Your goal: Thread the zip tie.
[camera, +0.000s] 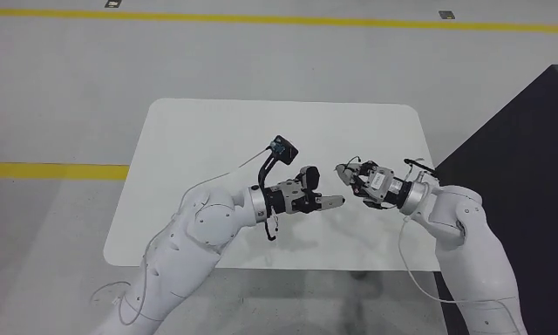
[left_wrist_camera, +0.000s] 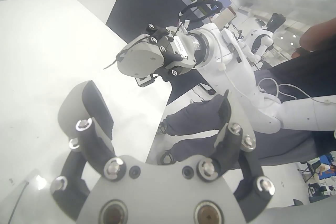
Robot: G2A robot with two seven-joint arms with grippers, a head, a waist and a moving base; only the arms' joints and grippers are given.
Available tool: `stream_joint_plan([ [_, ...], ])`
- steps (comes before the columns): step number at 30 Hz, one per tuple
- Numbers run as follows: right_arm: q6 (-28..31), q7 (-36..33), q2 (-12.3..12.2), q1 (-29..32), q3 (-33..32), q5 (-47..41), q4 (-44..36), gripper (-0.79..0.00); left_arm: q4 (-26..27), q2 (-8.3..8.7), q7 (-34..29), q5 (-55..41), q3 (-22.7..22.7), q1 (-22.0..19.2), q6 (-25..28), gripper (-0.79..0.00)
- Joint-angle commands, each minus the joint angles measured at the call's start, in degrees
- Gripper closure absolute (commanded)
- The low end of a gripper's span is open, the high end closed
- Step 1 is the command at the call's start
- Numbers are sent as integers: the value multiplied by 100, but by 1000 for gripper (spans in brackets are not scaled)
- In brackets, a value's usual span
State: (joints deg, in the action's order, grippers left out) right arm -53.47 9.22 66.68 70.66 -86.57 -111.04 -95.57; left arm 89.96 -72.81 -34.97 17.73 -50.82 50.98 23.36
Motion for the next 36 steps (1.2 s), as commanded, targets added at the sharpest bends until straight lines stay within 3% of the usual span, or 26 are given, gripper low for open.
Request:
stream_joint_plan([
  [1,-26,52,-6,0,11,-44,-13,0,2,0,-6,71,10,1,33,-785],
  [7,-26,52,-6,0,11,-44,-13,0,91,1,42,160,26,56,18,-785],
  [9,-26,52,-6,0,11,-44,-13,0,161,4,41,183,30,110,26,-622],
  [12,-26,52,-6,0,11,-44,-13,0,217,5,2,216,40,148,25,-579],
  [31,-26,52,-6,0,11,-44,-13,0,71,-118,68,57,183,-121,-130,-548],
  [36,-26,52,-6,0,11,-44,-13,0,75,-149,117,80,210,-183,-102,-486],
])
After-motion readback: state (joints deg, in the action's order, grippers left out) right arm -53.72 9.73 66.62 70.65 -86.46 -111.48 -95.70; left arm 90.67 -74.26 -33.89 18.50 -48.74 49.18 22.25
